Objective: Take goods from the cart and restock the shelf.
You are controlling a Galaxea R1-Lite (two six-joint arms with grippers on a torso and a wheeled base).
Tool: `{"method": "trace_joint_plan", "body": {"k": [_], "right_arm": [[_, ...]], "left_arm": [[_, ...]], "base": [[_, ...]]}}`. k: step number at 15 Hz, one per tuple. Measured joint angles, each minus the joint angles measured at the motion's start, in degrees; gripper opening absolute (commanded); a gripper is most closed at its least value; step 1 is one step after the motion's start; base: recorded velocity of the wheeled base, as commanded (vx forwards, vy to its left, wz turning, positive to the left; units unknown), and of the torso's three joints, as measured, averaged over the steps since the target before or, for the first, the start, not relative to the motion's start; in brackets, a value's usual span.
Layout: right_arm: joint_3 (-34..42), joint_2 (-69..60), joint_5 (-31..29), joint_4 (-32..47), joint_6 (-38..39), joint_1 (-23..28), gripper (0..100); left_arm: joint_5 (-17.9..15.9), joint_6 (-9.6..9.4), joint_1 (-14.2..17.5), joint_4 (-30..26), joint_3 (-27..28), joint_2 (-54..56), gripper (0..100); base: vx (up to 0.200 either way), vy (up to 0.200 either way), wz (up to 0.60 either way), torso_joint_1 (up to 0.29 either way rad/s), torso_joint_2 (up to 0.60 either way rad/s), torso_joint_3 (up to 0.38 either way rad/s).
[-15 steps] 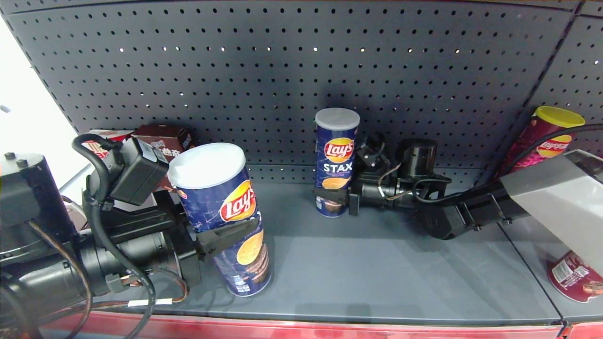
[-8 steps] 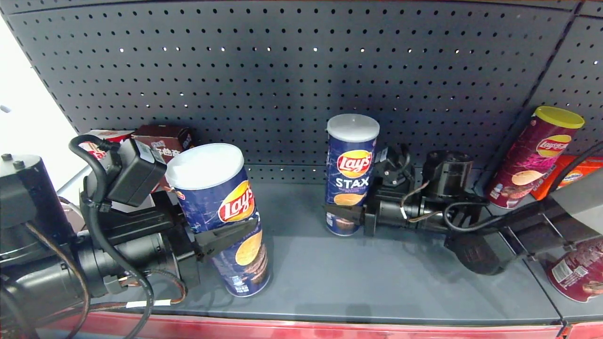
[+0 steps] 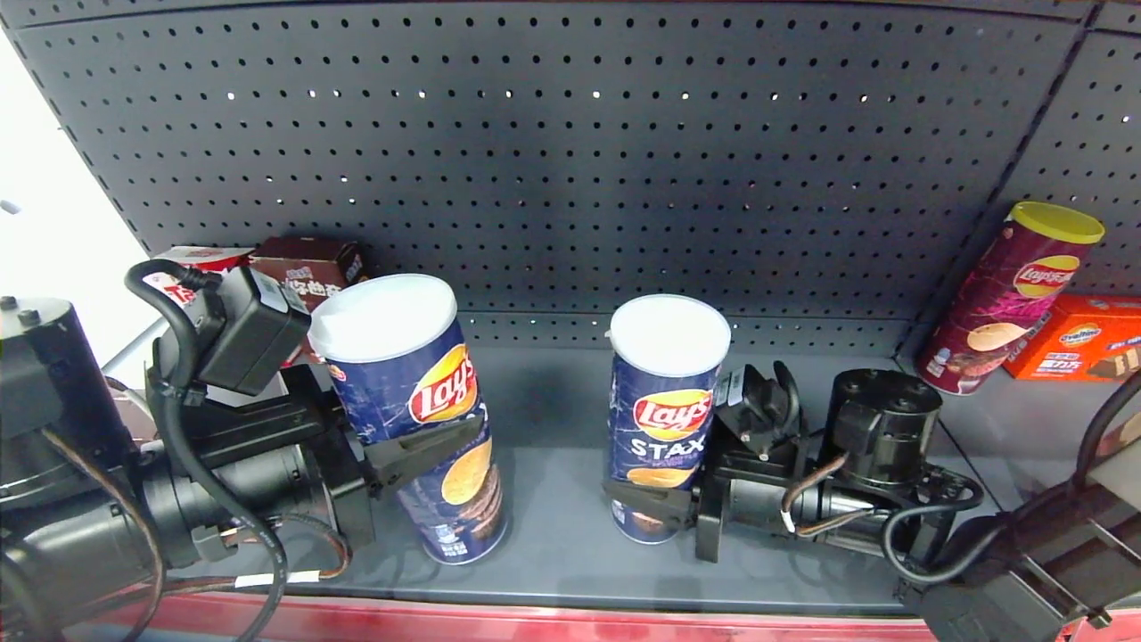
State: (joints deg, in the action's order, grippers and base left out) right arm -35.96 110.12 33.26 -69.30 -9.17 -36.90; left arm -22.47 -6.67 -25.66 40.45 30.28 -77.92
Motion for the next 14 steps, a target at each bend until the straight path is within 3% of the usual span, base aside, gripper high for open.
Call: {"method": "trace_joint_plan", "body": {"k": [14], "right_arm": [[4.0, -2.3, -2.9, 0.2, -0.2, -0.4, 0]], "left_arm": [[0.1, 0.18, 0.0, 0.0, -2.0, 1.2, 0]], "base": [[0.000, 0.000, 0.00, 0.000, 0.00, 0.000]]}}
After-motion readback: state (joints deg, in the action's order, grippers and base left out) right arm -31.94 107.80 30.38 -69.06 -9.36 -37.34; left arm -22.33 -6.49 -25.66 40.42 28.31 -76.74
